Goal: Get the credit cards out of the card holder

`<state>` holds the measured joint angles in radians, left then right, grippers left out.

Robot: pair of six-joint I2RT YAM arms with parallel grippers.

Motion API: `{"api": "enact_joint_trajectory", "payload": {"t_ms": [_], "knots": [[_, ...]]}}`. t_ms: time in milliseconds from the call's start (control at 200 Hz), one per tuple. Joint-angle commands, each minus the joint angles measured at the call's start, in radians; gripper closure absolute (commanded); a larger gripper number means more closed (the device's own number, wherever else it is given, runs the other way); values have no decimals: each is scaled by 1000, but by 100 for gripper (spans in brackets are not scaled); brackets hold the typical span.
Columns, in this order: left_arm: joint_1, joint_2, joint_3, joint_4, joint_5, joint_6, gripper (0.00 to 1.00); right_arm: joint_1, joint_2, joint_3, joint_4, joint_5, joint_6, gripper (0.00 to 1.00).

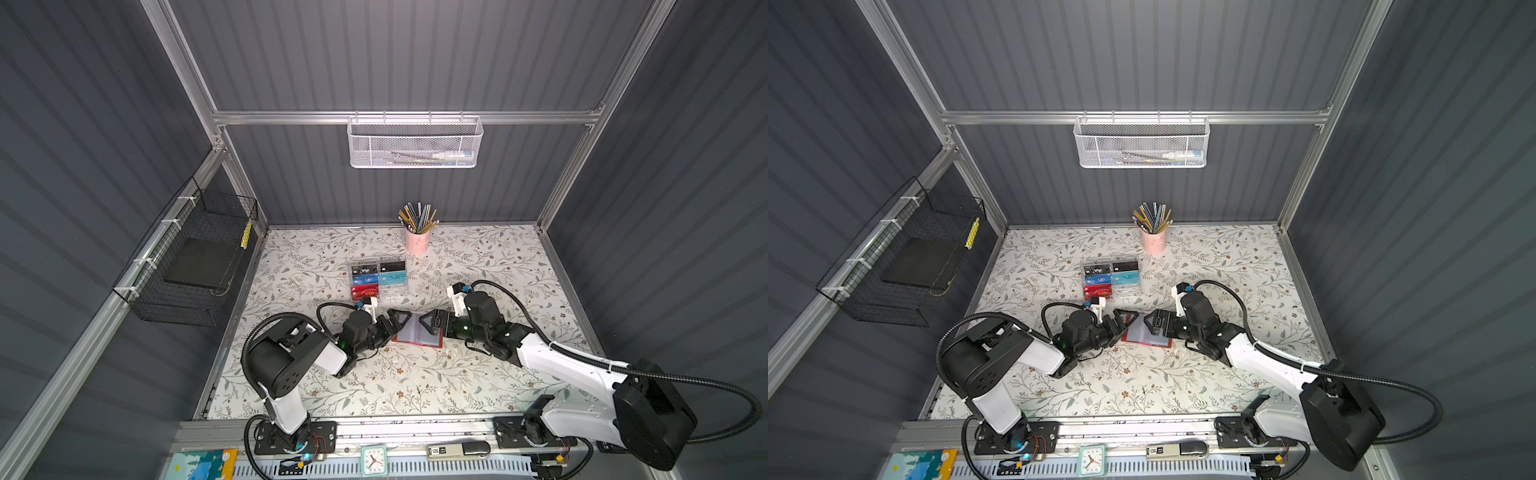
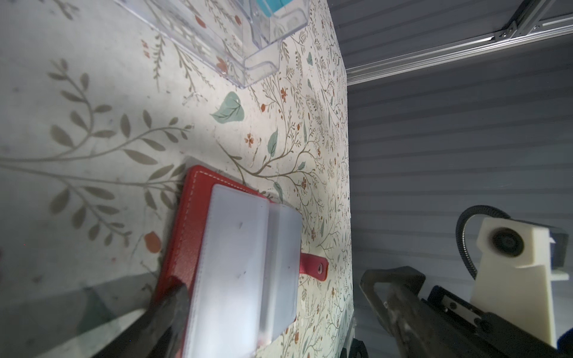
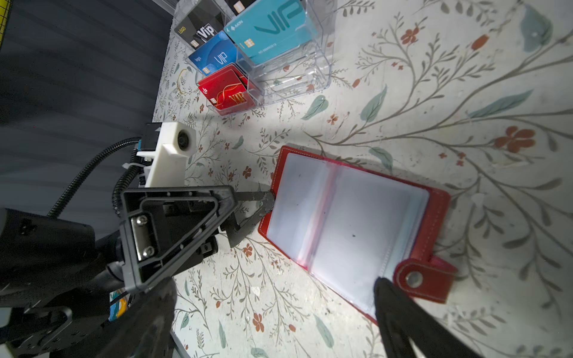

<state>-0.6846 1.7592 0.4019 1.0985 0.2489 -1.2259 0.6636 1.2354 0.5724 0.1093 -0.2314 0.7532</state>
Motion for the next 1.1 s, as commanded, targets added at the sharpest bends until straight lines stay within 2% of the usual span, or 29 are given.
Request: {"api": "enact_joint_trajectory", "payload": {"t_ms": [0, 280, 445, 850, 1096], "knots": [[7, 45, -21, -2, 14, -26, 0, 15, 41, -38, 56, 12, 61, 1], [10, 43, -43, 13, 10, -35, 0, 14, 181, -49, 145, 28, 76, 1], [10, 38, -46, 3, 7, -27, 0, -6, 181, -53, 113, 54, 52, 1], [10, 61, -50, 35, 10, -45, 0, -25, 261, -39, 188, -15, 65, 1], [10, 74, -67, 65, 10, -52, 0, -22, 231, -28, 188, -27, 67, 1]]}}
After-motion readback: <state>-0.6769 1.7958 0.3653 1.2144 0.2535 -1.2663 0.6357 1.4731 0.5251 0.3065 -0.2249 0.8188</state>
